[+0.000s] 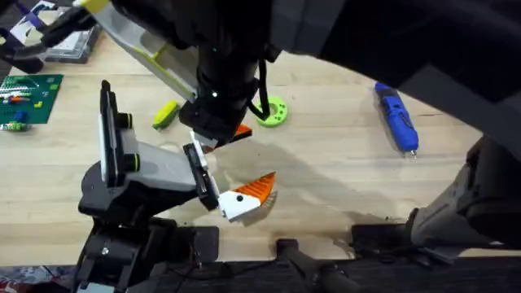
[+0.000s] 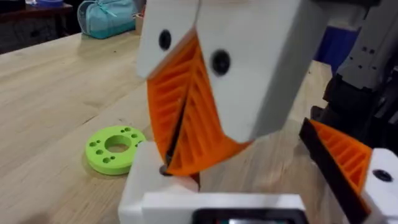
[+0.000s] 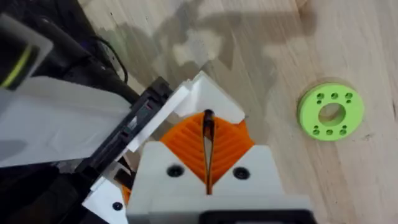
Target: Pick up the gripper from the table and insert it into the empty holder that is missing its gripper. Then pick up a screw, insert it into the mounting hole, and use the screwdriver to tighten it. Finally, clean up the table by picking up the vegetable and placing it into the bucket.
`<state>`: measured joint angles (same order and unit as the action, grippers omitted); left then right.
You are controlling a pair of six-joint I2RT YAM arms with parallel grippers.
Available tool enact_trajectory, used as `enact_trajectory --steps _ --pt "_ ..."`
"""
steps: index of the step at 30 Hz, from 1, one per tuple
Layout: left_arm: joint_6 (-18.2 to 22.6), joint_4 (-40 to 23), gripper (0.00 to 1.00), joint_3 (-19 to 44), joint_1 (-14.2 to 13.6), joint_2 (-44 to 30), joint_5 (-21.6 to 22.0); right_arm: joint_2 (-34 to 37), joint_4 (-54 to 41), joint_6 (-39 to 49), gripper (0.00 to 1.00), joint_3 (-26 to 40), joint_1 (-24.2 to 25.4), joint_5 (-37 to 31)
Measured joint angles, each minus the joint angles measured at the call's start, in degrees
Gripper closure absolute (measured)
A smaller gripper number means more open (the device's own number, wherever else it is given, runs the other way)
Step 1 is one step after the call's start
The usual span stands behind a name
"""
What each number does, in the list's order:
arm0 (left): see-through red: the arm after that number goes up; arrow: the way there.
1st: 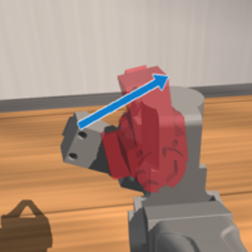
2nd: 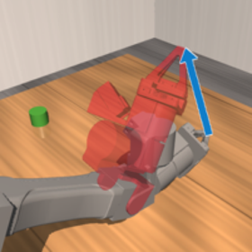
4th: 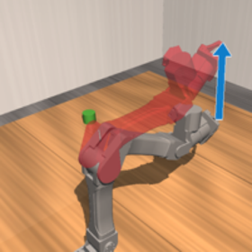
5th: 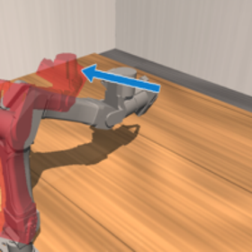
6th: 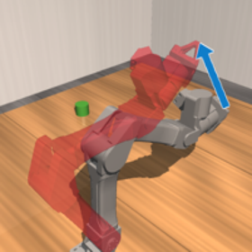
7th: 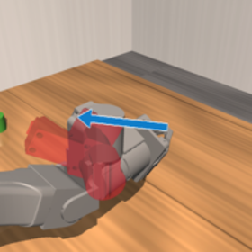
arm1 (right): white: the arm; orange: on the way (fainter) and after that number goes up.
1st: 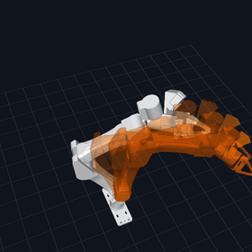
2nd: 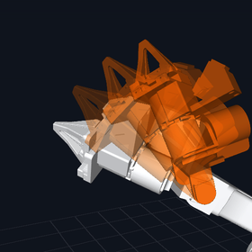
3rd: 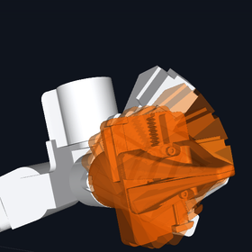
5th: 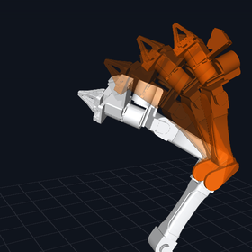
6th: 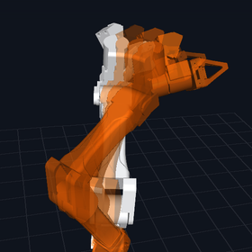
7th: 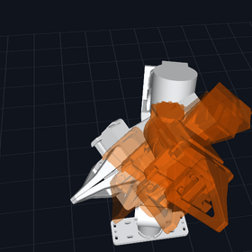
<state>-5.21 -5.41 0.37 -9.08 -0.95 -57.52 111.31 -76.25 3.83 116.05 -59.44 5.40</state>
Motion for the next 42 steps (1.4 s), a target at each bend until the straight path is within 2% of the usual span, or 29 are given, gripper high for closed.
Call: enact_trajectory --steps 13,14,15,20,21,23,35,42 --pt "0.0 0.0 0.016 0.0 0.0 0.0 0.3 0.0 0.5 0.0 0.994 0.0 0.0 0.0" --pt "0.0 0.1 0.016 0.0 0.0 0.0 0.3 0.0 0.5 -0.2 0.967 0.0 0.0 0.0" --pt "0.0 0.1 0.016 0.0 0.0 0.0 0.3 0.0 0.5 -0.4 0.863 0.0 0.0 0.1" --pt "0.0 0.0 0.016 0.0 0.0 0.0 0.2 0.0 0.6 -0.3 0.109 0.0 1.0 -2.2" --pt "0.0 0.1 0.016 0.0 0.0 0.0 0.2 0.0 0.6 -0.2 0.034 0.0 1.5 -2.4" --pt "0.1 0.1 0.016 0.0 0.0 0.0 0.2 0.0 0.6 -0.2 0.009 0.0 1.8 -2.4" --pt "0.1 0.0 0.016 0.0 0.0 0.1 0.1 0.0 0.1 -0.2 0.007 0.1 1.6 -2.6" --pt "1.0 0.1 0.016 0.0 0.0 0.6 -0.1 0.6 -4.0 -0.2 0.006 3.5 0.8 -2.3"
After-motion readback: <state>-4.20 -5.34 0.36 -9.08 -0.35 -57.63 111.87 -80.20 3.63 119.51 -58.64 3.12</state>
